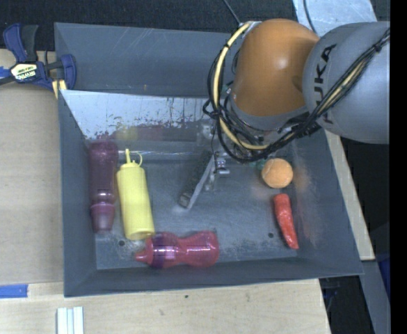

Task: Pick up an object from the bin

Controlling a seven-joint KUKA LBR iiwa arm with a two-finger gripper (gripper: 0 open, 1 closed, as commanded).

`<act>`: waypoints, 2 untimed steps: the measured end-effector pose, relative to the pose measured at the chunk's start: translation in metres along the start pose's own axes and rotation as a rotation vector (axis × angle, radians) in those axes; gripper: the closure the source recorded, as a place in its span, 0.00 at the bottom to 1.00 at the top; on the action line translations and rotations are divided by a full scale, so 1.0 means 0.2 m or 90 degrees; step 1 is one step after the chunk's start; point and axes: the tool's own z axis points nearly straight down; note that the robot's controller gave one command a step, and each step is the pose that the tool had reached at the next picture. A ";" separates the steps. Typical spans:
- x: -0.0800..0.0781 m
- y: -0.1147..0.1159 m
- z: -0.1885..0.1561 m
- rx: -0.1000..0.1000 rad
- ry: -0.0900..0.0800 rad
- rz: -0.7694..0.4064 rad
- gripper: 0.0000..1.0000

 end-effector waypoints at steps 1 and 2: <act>-0.01 0.00 -0.03 0.000 -0.006 0.001 0.00; -0.12 -0.13 0.48 0.001 -0.006 -0.135 0.00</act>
Offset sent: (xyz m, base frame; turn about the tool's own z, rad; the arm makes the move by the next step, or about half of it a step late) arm 0.0288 -0.0322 -0.1261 -0.2725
